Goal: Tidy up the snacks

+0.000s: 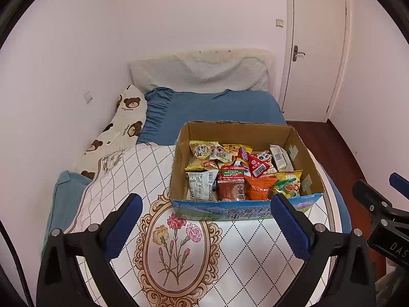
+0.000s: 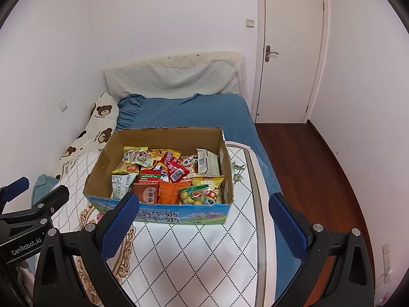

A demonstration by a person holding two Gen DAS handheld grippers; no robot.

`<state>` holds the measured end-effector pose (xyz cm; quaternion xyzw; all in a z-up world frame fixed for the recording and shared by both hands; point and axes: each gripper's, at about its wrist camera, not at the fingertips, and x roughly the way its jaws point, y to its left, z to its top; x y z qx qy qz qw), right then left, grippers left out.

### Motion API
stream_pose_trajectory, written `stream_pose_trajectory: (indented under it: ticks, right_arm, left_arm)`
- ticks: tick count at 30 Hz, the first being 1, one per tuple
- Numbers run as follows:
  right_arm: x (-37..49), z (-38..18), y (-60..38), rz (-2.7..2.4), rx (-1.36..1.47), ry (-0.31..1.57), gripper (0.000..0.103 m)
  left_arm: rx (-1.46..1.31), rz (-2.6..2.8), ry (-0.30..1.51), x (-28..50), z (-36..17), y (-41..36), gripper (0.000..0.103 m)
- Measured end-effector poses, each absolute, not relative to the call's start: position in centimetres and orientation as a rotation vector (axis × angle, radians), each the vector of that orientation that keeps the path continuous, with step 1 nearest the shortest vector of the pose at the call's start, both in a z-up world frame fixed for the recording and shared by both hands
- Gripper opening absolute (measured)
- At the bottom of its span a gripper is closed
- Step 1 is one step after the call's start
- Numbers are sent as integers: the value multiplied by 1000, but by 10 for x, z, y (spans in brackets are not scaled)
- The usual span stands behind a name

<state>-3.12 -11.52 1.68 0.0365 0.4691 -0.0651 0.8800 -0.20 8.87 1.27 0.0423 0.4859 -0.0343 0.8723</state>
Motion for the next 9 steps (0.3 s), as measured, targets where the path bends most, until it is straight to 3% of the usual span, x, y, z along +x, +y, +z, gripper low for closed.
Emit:
stream_pose_trajectory:
  ticks: [9]
  right_arm:
    - [-32, 18, -115, -135, 74, 976, 103]
  left_arm:
    - [79, -75, 1001, -4, 16, 91, 103]
